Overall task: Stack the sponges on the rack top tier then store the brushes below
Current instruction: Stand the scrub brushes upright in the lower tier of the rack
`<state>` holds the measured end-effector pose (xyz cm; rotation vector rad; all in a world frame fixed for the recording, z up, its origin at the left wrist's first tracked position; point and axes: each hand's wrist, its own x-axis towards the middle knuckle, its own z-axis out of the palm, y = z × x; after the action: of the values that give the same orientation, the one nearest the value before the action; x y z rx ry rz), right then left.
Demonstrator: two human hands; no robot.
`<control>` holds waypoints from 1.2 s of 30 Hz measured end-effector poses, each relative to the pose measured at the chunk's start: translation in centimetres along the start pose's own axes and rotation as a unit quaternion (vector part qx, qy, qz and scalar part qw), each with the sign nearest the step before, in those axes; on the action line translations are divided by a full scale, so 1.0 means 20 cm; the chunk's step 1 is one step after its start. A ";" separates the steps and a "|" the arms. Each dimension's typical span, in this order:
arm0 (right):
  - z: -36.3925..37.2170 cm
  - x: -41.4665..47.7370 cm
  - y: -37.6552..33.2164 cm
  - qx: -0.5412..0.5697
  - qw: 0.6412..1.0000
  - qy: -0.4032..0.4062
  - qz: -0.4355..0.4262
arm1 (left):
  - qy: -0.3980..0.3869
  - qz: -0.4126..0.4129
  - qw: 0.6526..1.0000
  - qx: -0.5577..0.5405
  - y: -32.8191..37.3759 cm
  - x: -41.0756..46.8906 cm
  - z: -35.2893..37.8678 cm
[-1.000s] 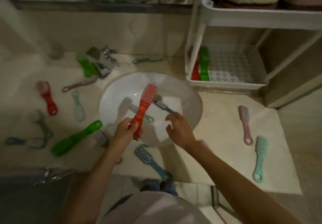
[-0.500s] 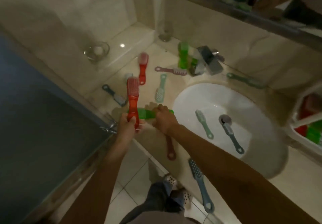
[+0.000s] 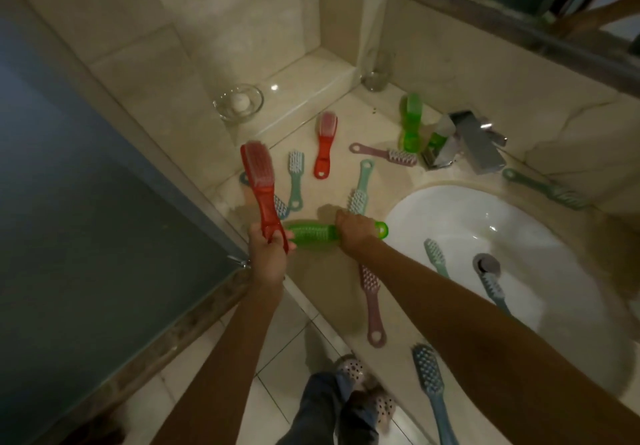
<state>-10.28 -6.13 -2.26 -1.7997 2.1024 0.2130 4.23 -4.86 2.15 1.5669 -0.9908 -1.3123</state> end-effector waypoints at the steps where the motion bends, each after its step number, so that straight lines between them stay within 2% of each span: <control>1: -0.03 0.00 0.02 -0.004 1.000 0.016 -0.001 | -0.003 0.016 1.000 0.003 0.01 0.00 0.01; 5: -0.17 -0.07 0.21 0.065 0.993 0.077 0.064 | -0.013 0.063 0.998 -0.009 0.07 0.00 0.12; 8: -0.20 -0.26 0.40 0.166 0.965 0.141 0.142 | -0.069 0.146 0.984 0.071 0.10 -0.05 0.25; 11: -0.15 -0.53 0.61 0.245 0.920 0.196 0.235 | -0.179 0.249 0.937 0.165 0.10 -0.16 0.42; 16: 0.02 -1.03 0.86 0.317 0.830 0.256 0.382 | -0.395 0.296 0.828 0.267 0.02 -0.45 0.71; 23: 0.25 -1.61 1.06 0.327 0.695 0.317 0.557 | -0.568 0.271 0.725 0.281 -0.11 -0.96 1.07; 26: 0.29 -1.76 1.17 0.325 0.634 0.353 0.607 | -0.612 0.277 0.687 0.278 -0.13 -1.16 1.20; 28: 0.29 -1.83 1.26 0.317 0.617 0.354 0.627 | -0.625 0.258 0.682 0.278 -0.14 -1.26 1.28; 30: 0.28 -1.86 1.37 0.312 0.614 0.347 0.637 | -0.632 0.208 0.696 0.270 -0.13 -1.34 1.37; 36: 0.16 -1.76 1.76 0.301 0.669 0.300 0.609 | -0.596 0.121 0.742 0.283 -0.11 -1.47 1.65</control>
<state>-39.89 33.64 3.55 0.1818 2.9472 -0.7780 -32.28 19.70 6.31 0.7190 -2.4710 -1.9257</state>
